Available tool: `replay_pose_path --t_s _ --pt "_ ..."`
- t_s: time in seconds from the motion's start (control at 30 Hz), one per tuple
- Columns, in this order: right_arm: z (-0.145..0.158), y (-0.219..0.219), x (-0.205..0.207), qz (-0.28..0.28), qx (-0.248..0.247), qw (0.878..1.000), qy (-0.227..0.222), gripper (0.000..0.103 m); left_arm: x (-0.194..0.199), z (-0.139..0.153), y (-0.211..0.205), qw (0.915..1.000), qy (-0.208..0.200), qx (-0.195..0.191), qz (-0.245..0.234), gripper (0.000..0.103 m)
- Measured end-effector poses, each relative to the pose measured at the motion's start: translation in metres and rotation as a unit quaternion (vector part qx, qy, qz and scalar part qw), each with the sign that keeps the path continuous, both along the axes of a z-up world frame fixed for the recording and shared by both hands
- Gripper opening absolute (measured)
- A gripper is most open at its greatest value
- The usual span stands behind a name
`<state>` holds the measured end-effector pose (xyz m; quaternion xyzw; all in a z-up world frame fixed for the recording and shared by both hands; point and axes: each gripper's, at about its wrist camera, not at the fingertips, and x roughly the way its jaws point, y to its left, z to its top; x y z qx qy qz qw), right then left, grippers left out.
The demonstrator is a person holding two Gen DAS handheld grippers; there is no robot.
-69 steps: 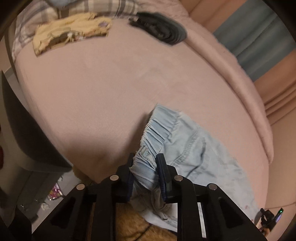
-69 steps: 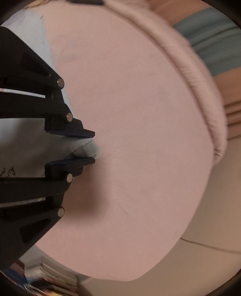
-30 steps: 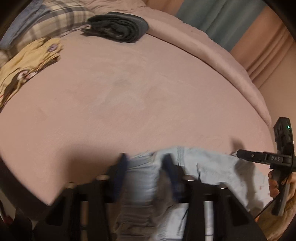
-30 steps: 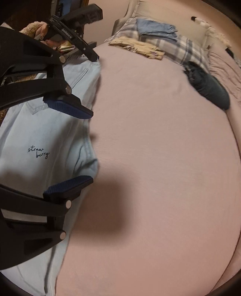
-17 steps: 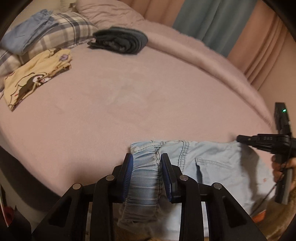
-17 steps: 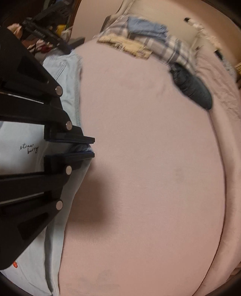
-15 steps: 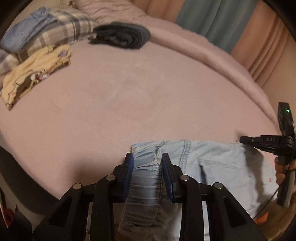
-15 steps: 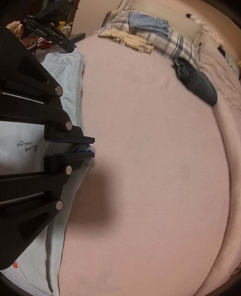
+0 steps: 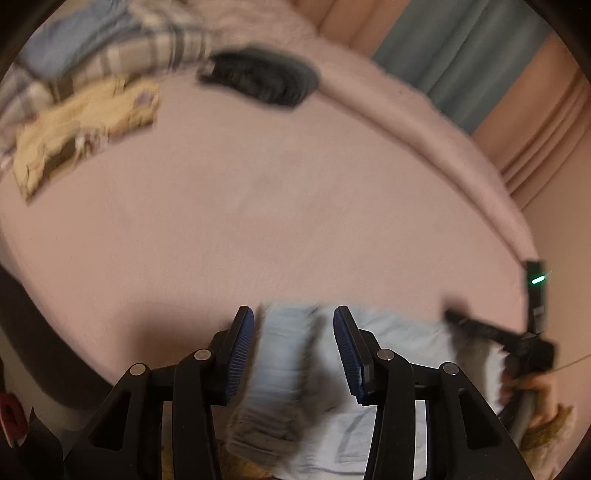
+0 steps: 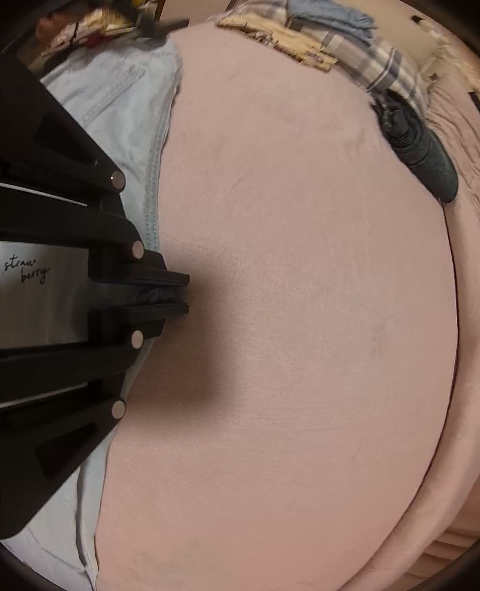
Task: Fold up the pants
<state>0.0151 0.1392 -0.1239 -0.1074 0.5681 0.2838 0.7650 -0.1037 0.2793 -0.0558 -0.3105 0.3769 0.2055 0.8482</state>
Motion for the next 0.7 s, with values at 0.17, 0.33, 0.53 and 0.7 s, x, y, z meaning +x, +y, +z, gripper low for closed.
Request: replay_pose_path --t_s 0.17,0.33,0.53,0.7 --pt "-0.001 0.000 0.003 -0.005 0.000 1.000 -0.006 0.008 0.013 0.013 -0.014 0.9985 -0.031 -0.009 -0.045 0.046" --pt "0.001 -0.009 0.008 -0.012 0.005 1.000 -0.003 0.007 0.031 -0.037 -0.016 0.9972 0.051 -0.028 -0.047 0.031" --pt "0.036 0.000 -0.008 -0.022 -0.040 0.994 -0.098 0.014 0.030 -0.046 -0.029 0.9968 0.061 0.021 -0.047 0.030" --pt "0.064 -0.002 -0.029 0.011 0.011 0.995 -0.098 0.034 0.028 -0.047 -0.026 0.9975 0.053 0.011 -0.046 0.030"
